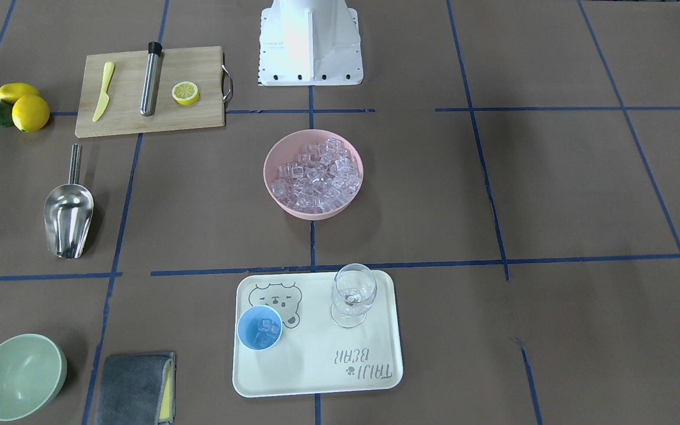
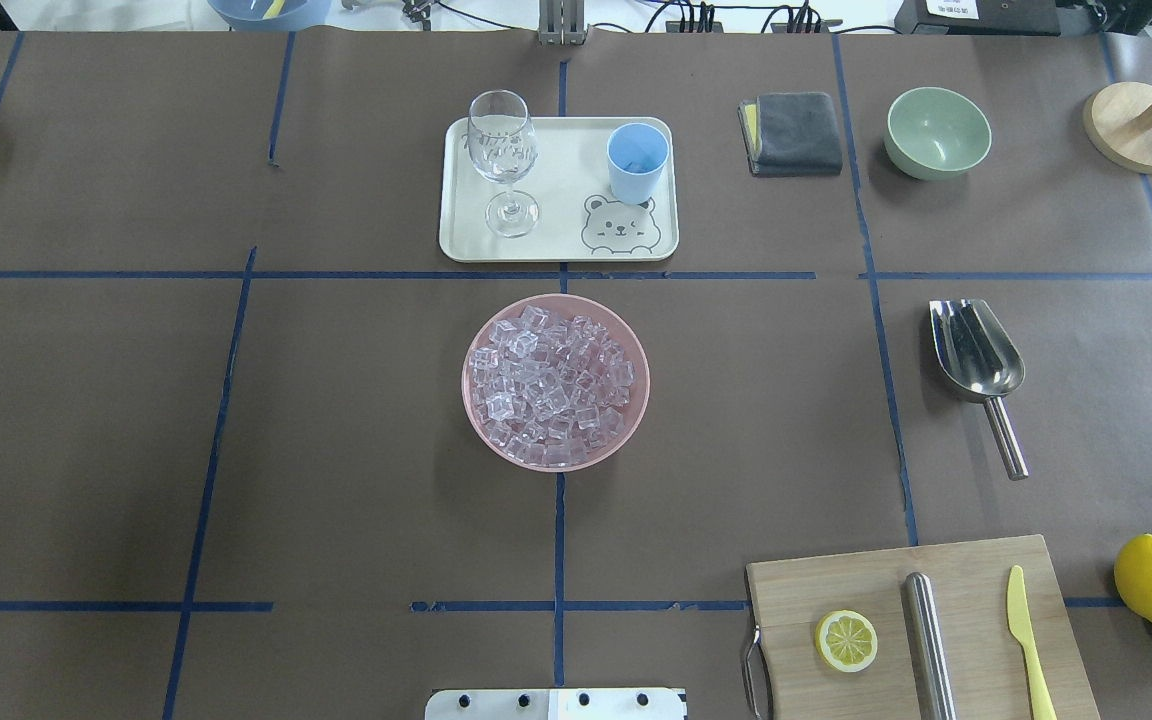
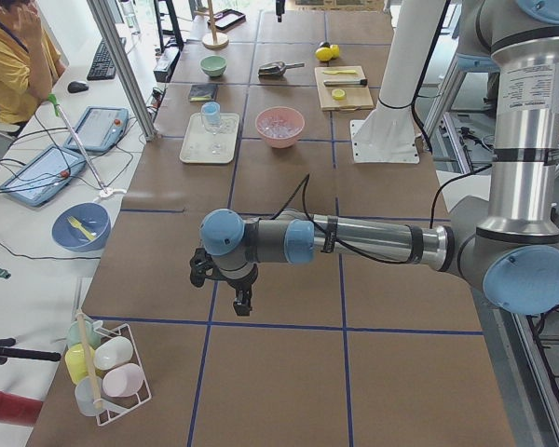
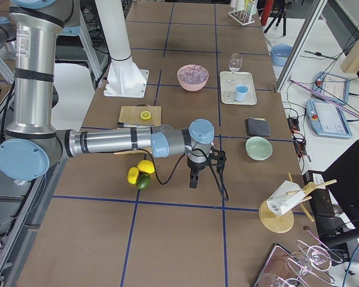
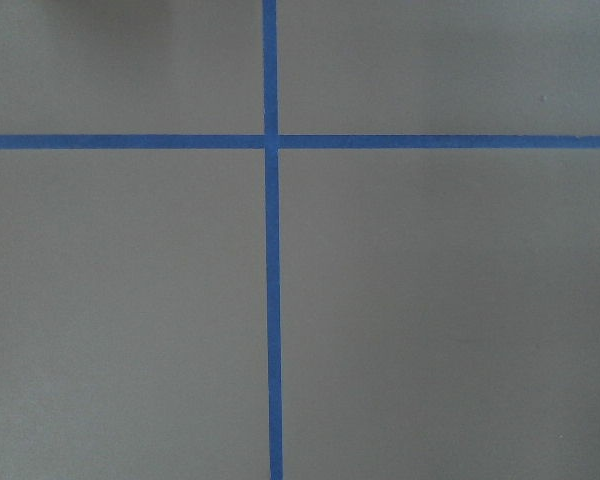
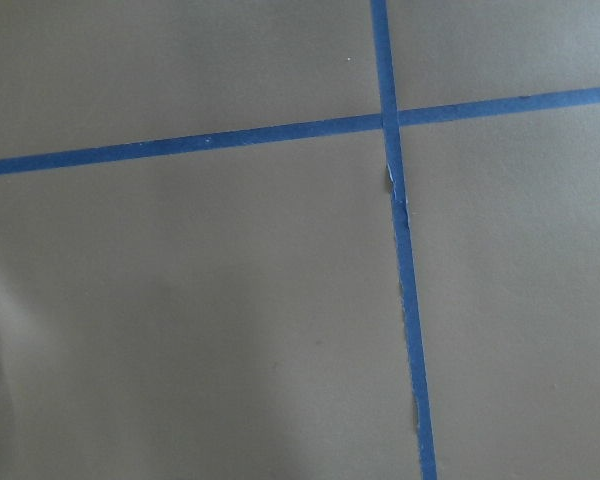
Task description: Put ice in cup with scoop
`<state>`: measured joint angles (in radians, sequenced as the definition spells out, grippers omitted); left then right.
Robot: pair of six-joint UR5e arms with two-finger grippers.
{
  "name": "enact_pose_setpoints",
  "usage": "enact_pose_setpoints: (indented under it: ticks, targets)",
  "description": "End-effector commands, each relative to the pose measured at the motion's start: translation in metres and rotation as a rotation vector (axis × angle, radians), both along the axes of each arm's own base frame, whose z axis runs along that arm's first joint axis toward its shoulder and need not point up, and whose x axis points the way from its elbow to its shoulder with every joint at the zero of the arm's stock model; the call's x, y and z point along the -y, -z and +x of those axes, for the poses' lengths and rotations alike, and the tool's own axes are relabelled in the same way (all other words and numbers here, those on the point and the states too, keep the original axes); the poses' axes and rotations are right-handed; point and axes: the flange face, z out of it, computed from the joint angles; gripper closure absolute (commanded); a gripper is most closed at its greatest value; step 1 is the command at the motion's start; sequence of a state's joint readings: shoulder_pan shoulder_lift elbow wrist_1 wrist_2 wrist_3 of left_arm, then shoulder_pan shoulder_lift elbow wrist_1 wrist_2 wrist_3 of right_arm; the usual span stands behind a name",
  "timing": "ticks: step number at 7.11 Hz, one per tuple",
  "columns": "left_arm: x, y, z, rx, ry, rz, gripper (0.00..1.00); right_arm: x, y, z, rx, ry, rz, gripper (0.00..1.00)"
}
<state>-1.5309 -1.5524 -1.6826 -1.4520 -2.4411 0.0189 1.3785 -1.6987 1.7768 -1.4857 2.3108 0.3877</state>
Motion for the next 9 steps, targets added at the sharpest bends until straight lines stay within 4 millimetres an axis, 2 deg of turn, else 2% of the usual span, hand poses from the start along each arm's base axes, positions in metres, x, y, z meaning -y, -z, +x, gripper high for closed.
enact_pose_setpoints:
  ticks: [1, 2, 6, 7, 9]
  targets:
    - [0.001, -0.004, -0.028, 0.103, -0.009, 0.075, 0.00, 0.001, 0.000, 0.003, -0.006, -0.006, 0.002, 0.00]
    - [0.000, -0.006, -0.041, 0.112, -0.012, 0.095, 0.00, 0.004, 0.003, 0.002, -0.005, -0.005, 0.009, 0.00]
    - [-0.006, -0.015, -0.040, 0.101, -0.014, 0.086, 0.00, 0.013, 0.012, -0.003, -0.013, 0.001, -0.002, 0.00]
    - [-0.005, -0.007, -0.041, 0.110, -0.012, 0.097, 0.00, 0.013, 0.013, -0.006, -0.011, 0.008, -0.002, 0.00]
    - [-0.002, -0.008, -0.041, 0.104, -0.012, 0.097, 0.00, 0.012, 0.013, -0.011, -0.001, 0.020, -0.006, 0.00]
